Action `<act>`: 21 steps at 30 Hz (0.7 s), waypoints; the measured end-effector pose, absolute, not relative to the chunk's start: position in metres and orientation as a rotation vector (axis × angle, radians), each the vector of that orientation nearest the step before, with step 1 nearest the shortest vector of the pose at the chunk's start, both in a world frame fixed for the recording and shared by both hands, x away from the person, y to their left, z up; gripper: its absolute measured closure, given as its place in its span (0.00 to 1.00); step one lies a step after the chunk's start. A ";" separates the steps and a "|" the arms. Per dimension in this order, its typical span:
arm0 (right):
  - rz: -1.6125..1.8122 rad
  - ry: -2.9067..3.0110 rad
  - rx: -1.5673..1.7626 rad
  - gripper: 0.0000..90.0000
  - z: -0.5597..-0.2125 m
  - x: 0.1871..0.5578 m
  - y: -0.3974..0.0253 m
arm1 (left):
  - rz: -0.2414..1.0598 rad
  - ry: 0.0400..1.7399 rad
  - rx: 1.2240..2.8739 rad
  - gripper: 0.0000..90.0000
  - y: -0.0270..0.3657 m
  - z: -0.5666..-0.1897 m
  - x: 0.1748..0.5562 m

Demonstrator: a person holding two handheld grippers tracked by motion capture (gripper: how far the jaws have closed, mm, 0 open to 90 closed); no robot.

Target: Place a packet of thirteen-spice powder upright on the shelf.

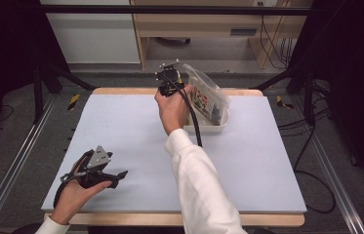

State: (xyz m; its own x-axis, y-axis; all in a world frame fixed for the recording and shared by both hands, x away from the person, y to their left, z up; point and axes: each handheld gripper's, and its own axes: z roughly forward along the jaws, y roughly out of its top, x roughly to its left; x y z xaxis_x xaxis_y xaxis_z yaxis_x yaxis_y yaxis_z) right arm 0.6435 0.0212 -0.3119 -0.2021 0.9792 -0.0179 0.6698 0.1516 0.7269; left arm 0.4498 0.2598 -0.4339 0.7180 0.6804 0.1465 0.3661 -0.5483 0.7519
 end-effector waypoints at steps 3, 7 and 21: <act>0.818 1.948 1.559 0.76 -0.311 0.641 0.019 | 0.559 0.789 2.199 0.16 0.259 -0.434 0.450; 0.825 1.935 1.540 0.76 -0.318 0.640 0.020 | 0.552 0.786 2.203 0.16 0.257 -0.435 0.450; 0.798 1.913 1.470 0.66 -0.326 0.645 0.021 | 0.556 0.786 2.209 0.16 0.258 -0.435 0.450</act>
State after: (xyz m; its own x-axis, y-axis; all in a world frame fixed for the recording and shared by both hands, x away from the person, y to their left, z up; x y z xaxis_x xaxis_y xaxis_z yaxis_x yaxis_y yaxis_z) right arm 0.6446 0.0206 -0.3262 -0.2141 0.9723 -0.0933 0.6174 0.2087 0.7585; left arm 0.4499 0.2582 -0.4351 0.7213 0.6759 0.1510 0.3675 -0.5583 0.7438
